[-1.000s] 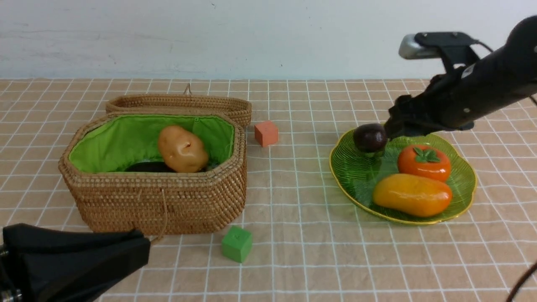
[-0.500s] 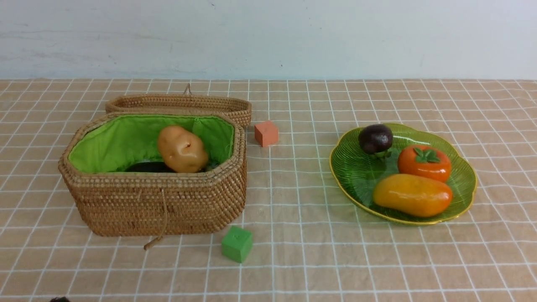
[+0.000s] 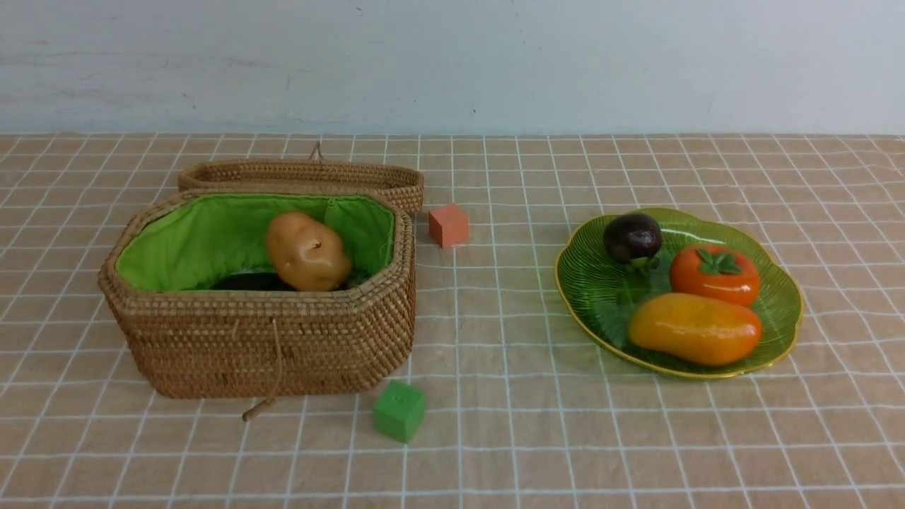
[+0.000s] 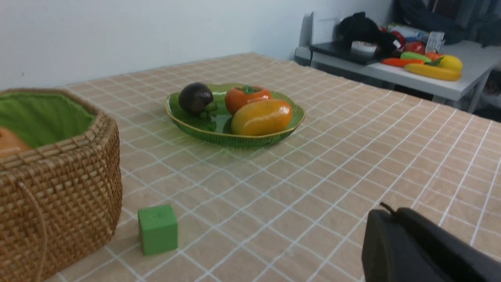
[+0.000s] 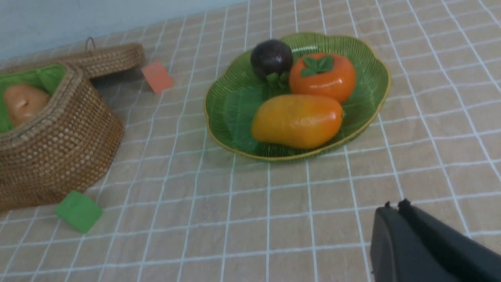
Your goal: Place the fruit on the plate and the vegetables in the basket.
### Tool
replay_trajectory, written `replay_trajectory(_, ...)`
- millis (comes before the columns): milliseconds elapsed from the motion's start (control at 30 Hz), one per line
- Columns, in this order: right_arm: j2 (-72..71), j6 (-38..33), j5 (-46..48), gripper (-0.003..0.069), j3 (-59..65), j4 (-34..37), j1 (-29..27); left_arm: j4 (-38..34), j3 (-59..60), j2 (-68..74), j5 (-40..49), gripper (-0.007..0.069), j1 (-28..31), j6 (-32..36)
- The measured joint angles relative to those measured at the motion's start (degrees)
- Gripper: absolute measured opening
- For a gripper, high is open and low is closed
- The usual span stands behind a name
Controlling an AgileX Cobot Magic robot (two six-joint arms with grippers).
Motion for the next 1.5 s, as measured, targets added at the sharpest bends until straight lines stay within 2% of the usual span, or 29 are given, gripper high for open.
replay_trajectory(133, 0.0, 0.0, -4.0, 0.0010, 5.5, -0.1, 0.0, 0.0, 0.0, 0.0, 3.6, -0.0013, 0.0, 0.0)
replay_trajectory(367, 0.0, 0.0, -5.0, 0.0008, 11.8, -1.2, 0.0, 0.0, 0.0, 0.0, 7.7, -0.0013, 0.0, 0.0)
replay_trajectory(567, -7.0, -3.5, -16.9, -0.0017, 22.4, -4.8, -3.2, 0.0, 0.0, 0.0, 8.8, -0.0013, 0.0, 0.0)
replay_trajectory(633, -10.3, -3.9, -18.0, -0.0017, 25.5, -5.1, -4.3, 0.0, 0.0, 0.0, 8.9, -0.0013, 0.0, 0.0)
replay_trajectory(1500, -12.4, -4.6, -16.2, -0.0014, 26.2, -3.4, -5.0, 0.1, 0.0, 0.0, 9.9, -0.0007, 0.0, 0.0)
